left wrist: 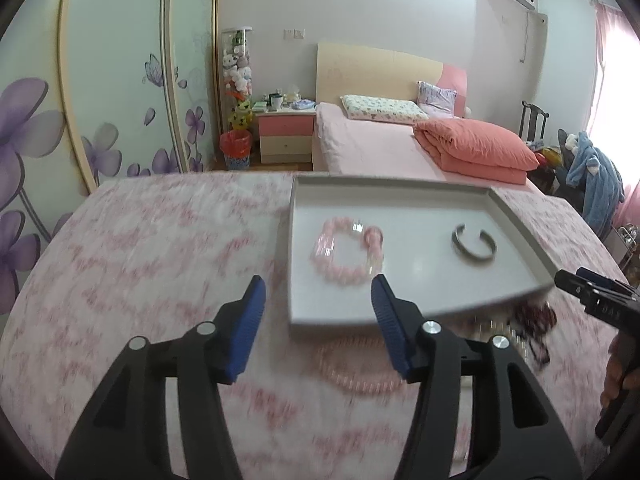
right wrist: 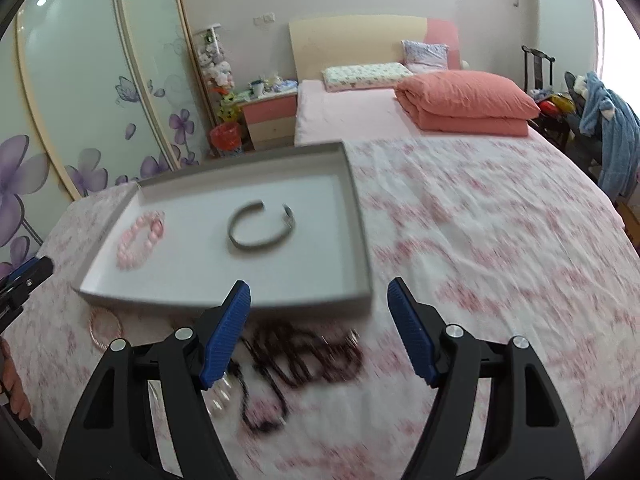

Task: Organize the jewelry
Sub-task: 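Withdraw both grippers from the tray toward the remaining jewelry, then grasp the dark red bead necklace with the right gripper while the left grasps the pink pearl bracelet, then lift both strands into the grey tray and open both grippers to release them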

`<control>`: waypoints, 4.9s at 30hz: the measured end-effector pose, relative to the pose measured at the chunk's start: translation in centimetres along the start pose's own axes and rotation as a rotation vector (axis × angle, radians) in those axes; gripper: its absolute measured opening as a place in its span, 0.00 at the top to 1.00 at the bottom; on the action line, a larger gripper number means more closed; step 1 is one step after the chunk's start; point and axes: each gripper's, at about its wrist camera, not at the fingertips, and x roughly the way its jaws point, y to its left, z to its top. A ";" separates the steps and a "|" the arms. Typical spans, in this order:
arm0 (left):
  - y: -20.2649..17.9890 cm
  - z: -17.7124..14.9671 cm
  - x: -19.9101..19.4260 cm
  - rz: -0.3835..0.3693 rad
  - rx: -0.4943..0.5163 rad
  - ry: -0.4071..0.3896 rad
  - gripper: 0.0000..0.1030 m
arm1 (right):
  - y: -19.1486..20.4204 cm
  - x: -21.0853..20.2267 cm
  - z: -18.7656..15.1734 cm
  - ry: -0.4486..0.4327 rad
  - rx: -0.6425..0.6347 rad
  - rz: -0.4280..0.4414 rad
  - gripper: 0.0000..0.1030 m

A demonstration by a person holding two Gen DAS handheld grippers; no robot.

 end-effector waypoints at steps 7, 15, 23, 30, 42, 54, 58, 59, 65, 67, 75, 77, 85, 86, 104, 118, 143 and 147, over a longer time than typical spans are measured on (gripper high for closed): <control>0.6 -3.4 -1.0 -0.002 0.013 0.038 0.41 | -0.8 0.8 -2.7 0.088 -0.001 -0.007 0.40; 0.3 -4.9 -0.2 -0.014 0.028 0.077 0.40 | 0.0 2.1 -3.7 0.125 -0.048 -0.024 0.44; 0.1 -5.1 0.7 -0.018 0.020 0.104 0.40 | 1.2 2.9 -3.3 0.117 -0.105 -0.053 0.59; -0.1 -5.0 1.7 -0.022 0.022 0.126 0.40 | 0.5 2.4 -3.4 0.113 -0.079 -0.026 0.87; -0.7 -4.5 4.6 0.009 0.007 0.200 0.57 | 0.1 2.3 -3.4 0.111 -0.051 -0.036 0.87; 0.8 -4.6 4.9 0.068 0.057 0.213 0.83 | -0.1 2.3 -3.3 0.112 -0.048 -0.032 0.87; 0.6 -4.8 4.7 0.064 0.061 0.209 0.83 | -0.1 2.3 -3.3 0.112 -0.050 -0.034 0.87; 0.6 -4.8 4.7 0.063 0.061 0.209 0.83 | -0.1 2.3 -3.3 0.112 -0.050 -0.034 0.87; 0.4 -4.9 4.5 0.049 0.062 0.210 0.93 | -0.2 2.3 -3.3 0.112 -0.044 -0.028 0.87; 0.4 -4.9 4.4 0.050 0.061 0.210 0.93 | -0.4 2.2 -3.3 0.111 -0.034 -0.018 0.89; 1.2 -4.5 1.9 0.002 0.008 0.157 0.94 | -0.9 -0.3 -3.4 0.029 0.022 0.056 0.91; 1.3 -4.1 0.7 -0.018 -0.009 0.119 0.94 | -0.5 -1.6 -3.1 -0.015 0.021 0.081 0.91; 0.5 -3.3 -2.6 -0.056 -0.027 0.026 0.94 | 1.3 -5.1 -2.3 -0.102 0.020 0.153 0.91; 0.4 -3.3 -2.8 -0.057 -0.028 0.021 0.94 | 1.4 -5.4 -2.4 -0.108 0.021 0.160 0.91; -2.3 -3.1 -6.7 -0.073 0.007 -0.079 0.94 | 5.6 -9.3 -3.5 -0.230 -0.096 0.204 0.91; -3.8 -2.6 -8.7 -0.042 0.055 -0.166 0.94 | 6.8 -10.8 -3.7 -0.321 -0.141 0.171 0.91; -5.3 1.1 -6.5 0.039 0.104 -0.226 0.94 | 7.7 -10.7 -0.5 -0.457 -0.193 0.076 0.91; -5.4 2.1 -5.5 0.045 0.111 -0.228 0.94 | 7.8 -10.1 0.5 -0.477 -0.195 0.067 0.91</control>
